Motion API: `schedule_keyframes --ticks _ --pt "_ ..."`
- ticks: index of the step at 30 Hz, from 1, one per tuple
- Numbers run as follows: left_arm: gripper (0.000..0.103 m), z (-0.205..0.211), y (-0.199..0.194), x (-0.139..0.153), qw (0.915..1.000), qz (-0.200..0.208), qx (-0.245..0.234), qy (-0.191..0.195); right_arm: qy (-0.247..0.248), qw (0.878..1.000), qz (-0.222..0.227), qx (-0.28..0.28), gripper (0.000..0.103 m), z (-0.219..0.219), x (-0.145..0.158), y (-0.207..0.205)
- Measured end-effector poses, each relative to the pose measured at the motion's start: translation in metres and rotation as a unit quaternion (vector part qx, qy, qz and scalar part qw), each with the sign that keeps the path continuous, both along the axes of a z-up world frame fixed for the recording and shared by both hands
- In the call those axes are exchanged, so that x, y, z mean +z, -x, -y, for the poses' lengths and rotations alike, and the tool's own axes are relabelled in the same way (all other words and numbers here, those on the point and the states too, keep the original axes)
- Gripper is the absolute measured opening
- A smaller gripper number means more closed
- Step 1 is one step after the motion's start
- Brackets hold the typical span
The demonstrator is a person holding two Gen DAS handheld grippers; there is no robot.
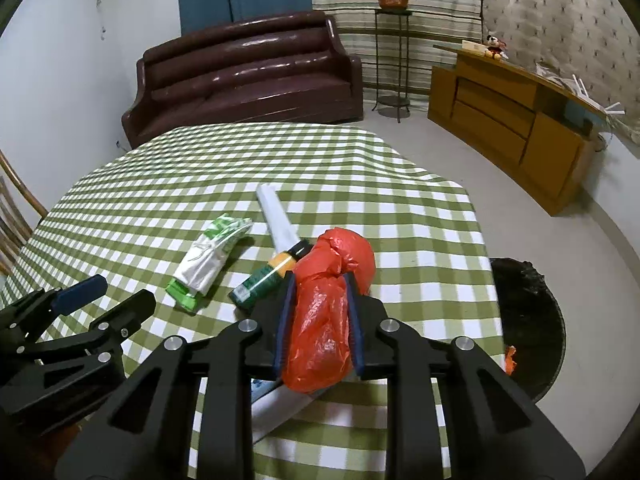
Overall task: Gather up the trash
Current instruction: 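Grasp the white-and-green packet with the left gripper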
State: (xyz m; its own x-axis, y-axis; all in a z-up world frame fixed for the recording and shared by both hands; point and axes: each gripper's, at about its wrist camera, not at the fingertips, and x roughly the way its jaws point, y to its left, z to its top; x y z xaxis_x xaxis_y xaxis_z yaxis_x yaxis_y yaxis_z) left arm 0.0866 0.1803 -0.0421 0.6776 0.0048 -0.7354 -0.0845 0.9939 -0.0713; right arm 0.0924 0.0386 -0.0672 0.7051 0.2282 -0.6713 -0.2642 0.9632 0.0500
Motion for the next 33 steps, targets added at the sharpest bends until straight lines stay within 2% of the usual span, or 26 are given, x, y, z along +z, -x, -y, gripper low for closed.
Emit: schedule_keyframes --ticks 11,21,26,30,33 --pt "0.069 0.02 -0.028 0.0 0.9997 -0.003 -0.024 -0.004 0.005 0.999 0.01 -0.033 0.022 0.033 0.0 -0.013" --pt "0.069 0.025 -0.051 -0.013 0.9989 -0.028 -0.036 -0.006 0.006 0.999 0.009 -0.043 0.022 0.05 -0.004 -0.02" --pt "0.055 0.03 -0.056 -0.016 0.9982 -0.038 -0.042 -0.017 0.005 0.999 0.008 -0.042 0.022 0.051 -0.005 -0.022" --pt "0.036 0.033 -0.057 -0.02 0.9974 -0.049 -0.049 -0.02 0.004 0.999 0.007 -0.042 0.022 0.052 -0.005 -0.023" --pt "0.033 0.035 -0.055 -0.02 0.9972 -0.045 -0.054 -0.025 0.004 0.999 0.007 -0.043 0.022 0.051 -0.005 -0.023"
